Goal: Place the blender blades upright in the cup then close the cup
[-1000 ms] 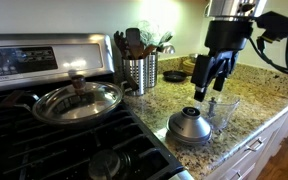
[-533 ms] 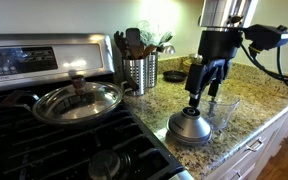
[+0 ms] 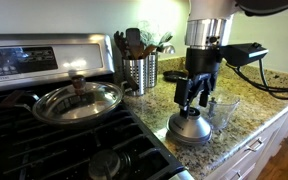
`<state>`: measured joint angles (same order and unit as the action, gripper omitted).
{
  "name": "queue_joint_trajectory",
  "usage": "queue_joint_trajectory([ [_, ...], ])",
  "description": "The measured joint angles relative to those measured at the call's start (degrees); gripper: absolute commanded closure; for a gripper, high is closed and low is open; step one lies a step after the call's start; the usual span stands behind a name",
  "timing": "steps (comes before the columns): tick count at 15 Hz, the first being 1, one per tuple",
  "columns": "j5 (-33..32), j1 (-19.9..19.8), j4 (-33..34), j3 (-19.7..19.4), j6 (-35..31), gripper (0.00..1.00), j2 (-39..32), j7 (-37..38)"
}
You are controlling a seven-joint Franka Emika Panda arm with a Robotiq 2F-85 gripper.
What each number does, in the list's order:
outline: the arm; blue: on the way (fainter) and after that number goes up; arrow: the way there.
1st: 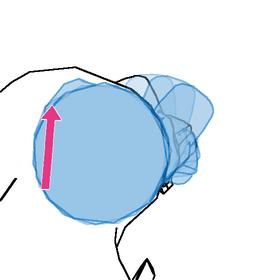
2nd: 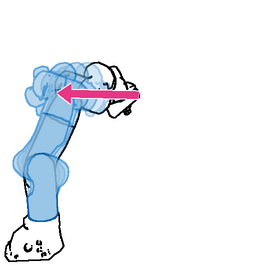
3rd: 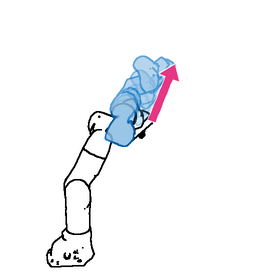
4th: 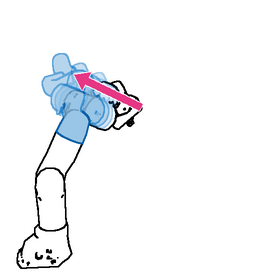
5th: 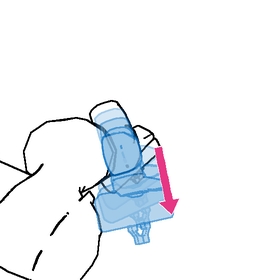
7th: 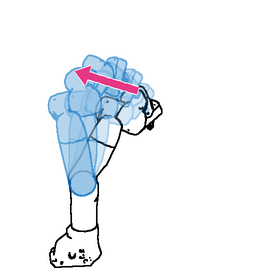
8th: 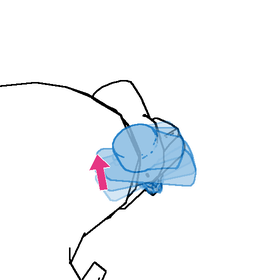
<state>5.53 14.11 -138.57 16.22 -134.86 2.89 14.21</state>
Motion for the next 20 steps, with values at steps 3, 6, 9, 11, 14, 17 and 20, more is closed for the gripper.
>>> queue_joint_trajectory([
  [3,-1.06,0.00,0.55,0.00,-0.19,0.00,-1.38,0.00],
  [6,-2.96,0.00,0.59,0.00,-0.72,0.00,-1.91,0.00],
  [9,-4.31,0.00,0.59,0.00,-1.57,0.00,-2.11,0.00],
  [11,-4.97,0.00,0.59,-0.01,-2.22,0.00,-2.28,-0.03],
  [14,-6.10,0.00,0.59,-0.07,-3.16,0.00,-2.83,-0.07],
  [17,-7.55,-0.04,0.59,-0.33,-4.19,0.00,-3.83,-0.09],
  [20,-8.74,-0.06,0.59,-0.65,-5.02,0.00,-4.83,-0.14],
])
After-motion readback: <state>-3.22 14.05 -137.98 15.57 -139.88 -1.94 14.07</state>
